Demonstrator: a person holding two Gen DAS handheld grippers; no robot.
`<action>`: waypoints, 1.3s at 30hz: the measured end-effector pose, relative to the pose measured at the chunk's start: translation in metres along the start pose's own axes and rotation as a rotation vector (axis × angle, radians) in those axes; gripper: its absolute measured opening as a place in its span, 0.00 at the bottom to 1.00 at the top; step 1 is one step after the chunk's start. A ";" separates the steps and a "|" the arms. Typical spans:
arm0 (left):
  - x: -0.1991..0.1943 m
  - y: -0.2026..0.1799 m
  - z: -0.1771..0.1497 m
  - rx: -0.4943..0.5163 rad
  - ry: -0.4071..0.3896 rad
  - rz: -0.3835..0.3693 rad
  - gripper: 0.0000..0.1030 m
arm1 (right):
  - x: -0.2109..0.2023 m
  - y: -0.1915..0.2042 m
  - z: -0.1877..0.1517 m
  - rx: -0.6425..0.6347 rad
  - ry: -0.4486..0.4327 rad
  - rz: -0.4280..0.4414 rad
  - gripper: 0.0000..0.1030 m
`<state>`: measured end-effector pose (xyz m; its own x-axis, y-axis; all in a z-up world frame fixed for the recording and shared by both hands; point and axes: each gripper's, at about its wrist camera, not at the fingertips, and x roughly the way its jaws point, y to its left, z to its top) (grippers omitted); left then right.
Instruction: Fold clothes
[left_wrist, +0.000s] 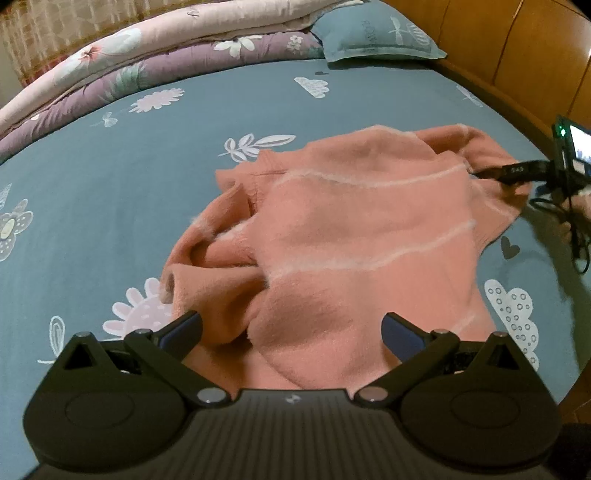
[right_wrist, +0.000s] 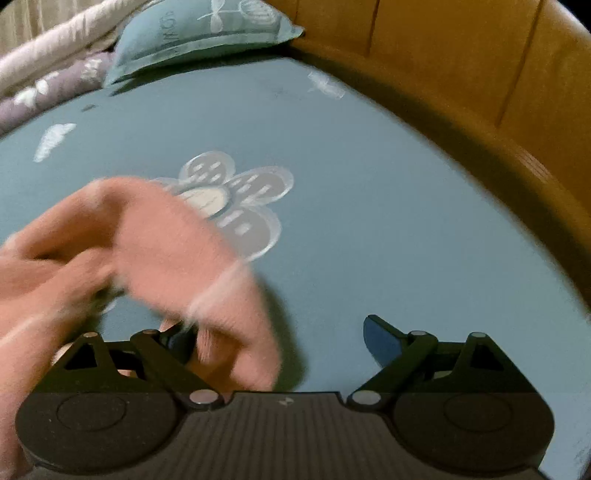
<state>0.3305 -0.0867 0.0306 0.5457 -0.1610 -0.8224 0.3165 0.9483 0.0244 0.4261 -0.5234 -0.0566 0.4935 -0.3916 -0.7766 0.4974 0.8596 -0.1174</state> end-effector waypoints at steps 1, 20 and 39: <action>-0.001 0.001 0.000 -0.007 -0.001 0.000 1.00 | -0.001 -0.002 0.007 -0.027 -0.020 -0.053 0.91; 0.012 0.003 0.000 -0.020 0.025 -0.007 1.00 | -0.051 0.019 0.007 -0.386 -0.113 -0.039 0.93; 0.061 0.013 -0.029 -0.163 0.120 -0.088 1.00 | -0.152 0.171 -0.065 -0.635 -0.168 0.678 0.95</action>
<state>0.3448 -0.0766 -0.0356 0.4218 -0.2205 -0.8795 0.2235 0.9653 -0.1348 0.3901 -0.2952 0.0008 0.6561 0.2581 -0.7092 -0.3912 0.9199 -0.0270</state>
